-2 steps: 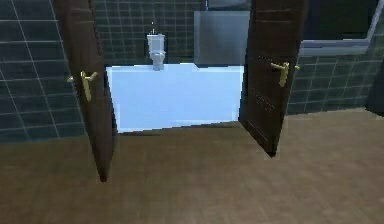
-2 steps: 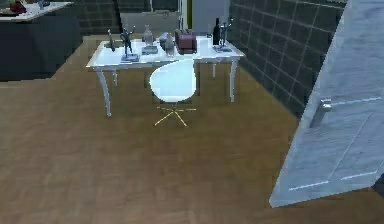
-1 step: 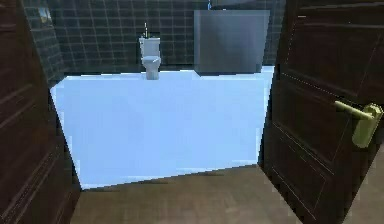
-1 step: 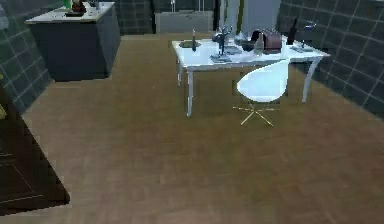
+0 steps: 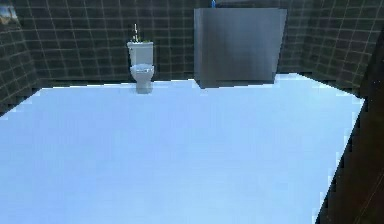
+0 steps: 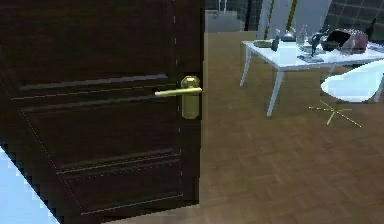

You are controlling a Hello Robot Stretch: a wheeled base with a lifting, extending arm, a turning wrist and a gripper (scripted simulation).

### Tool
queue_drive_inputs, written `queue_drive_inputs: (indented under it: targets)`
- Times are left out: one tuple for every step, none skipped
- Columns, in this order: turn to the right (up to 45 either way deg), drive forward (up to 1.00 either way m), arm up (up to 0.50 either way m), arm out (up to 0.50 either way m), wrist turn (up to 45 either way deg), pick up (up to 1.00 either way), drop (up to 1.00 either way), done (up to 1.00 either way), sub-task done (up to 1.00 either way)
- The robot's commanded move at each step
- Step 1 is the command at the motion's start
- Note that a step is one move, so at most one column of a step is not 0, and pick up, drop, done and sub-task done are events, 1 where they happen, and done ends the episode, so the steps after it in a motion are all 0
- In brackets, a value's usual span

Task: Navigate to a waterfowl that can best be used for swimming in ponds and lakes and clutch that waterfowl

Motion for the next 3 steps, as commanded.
queue_drive_inputs:
  targets:
    - [-3.0, 0.00, 0.00, 0.00, 0.0, 0.00, 0.00, 0.00, 0.00]
    - [0.0, 0.75, 0.00, 0.00, 0.0, 0.00, 0.00, 0.00, 0.00]
    - [30.0, 0.00, 0.00, 0.00, 0.0, 0.00, 0.00, 0.00, 0.00]
